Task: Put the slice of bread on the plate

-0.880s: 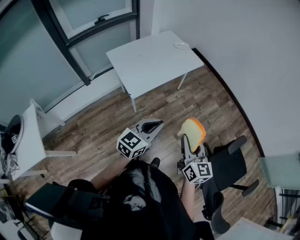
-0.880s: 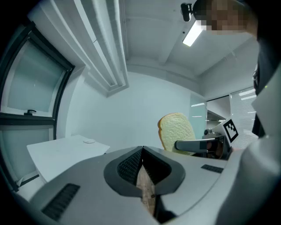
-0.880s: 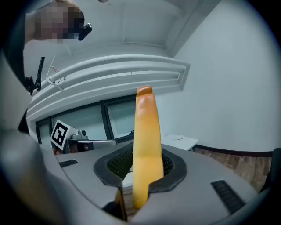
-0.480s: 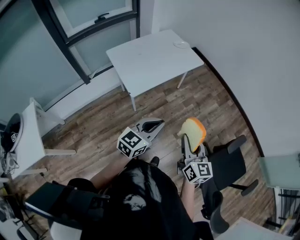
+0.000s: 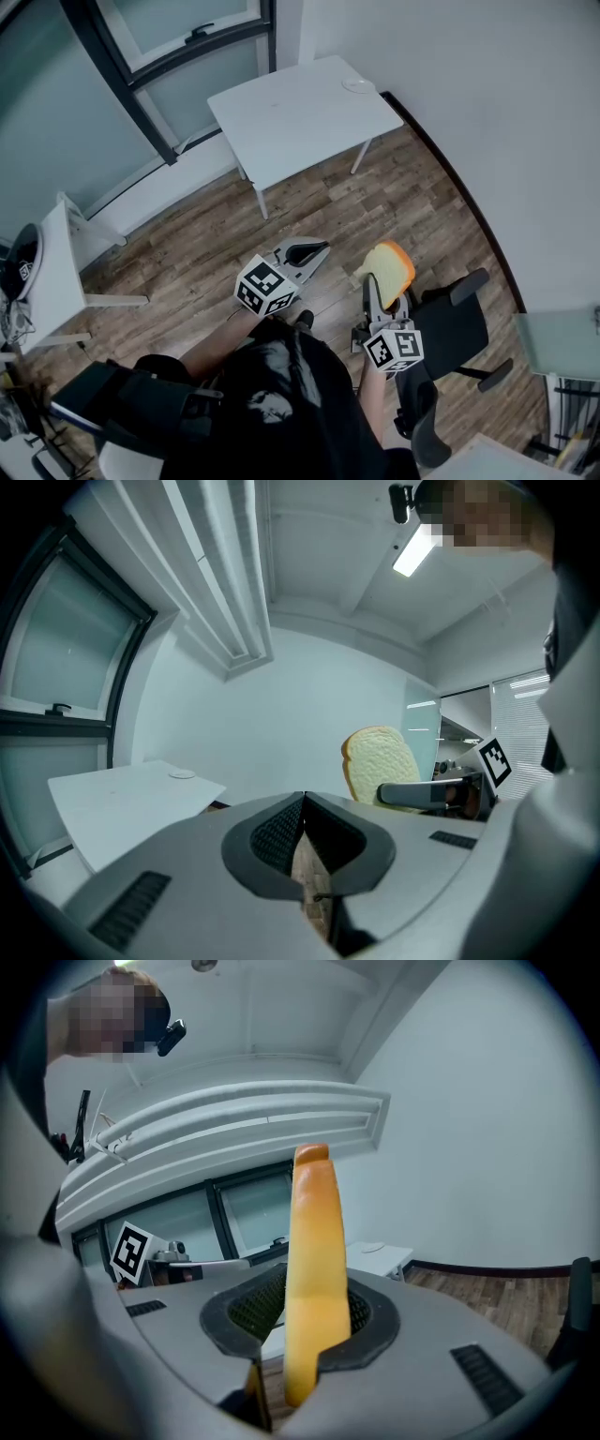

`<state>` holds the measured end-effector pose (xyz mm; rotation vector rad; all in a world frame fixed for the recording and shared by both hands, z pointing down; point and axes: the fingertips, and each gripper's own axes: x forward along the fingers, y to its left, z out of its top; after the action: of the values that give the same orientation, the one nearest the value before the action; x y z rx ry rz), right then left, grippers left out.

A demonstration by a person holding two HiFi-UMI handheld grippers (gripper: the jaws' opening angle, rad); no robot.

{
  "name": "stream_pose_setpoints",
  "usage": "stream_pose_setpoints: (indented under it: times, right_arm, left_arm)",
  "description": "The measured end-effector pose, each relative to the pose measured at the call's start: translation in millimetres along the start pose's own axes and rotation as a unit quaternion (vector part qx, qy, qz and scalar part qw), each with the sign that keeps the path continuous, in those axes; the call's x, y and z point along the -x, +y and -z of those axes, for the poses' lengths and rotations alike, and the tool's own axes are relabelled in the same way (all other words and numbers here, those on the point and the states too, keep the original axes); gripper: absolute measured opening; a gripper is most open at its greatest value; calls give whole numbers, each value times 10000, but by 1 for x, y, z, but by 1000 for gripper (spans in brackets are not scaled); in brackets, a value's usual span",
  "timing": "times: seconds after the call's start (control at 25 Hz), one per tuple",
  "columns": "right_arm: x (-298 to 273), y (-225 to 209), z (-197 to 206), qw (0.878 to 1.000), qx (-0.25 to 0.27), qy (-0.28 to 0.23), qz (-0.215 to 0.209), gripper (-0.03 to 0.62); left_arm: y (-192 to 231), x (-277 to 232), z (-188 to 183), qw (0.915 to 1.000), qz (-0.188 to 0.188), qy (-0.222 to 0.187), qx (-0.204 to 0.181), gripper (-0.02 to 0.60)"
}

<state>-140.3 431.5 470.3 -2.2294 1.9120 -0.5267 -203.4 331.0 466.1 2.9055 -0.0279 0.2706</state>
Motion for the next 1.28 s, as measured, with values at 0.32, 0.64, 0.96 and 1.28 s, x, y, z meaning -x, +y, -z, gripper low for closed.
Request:
stream_pose_setpoints:
  times: [0.32, 0.64, 0.96, 1.28]
  right_arm:
    - [8, -45, 8, 9992, -328, 201, -145, 100]
    - [-58, -48, 12, 9978, -290, 394, -449, 100]
    - [-146, -34, -24, 9980, 2, 472, -420, 100]
    - [-188, -49, -30, 9991, 20, 394, -155, 100]
  left_arm:
    - [-9, -26, 12, 9997, -164, 135, 98, 5]
    - [46, -34, 9, 9990, -386, 171, 163, 5]
    - [124, -55, -31, 9996, -219, -105, 106, 5]
    - [166, -90, -33, 9997, 163, 81, 162, 5]
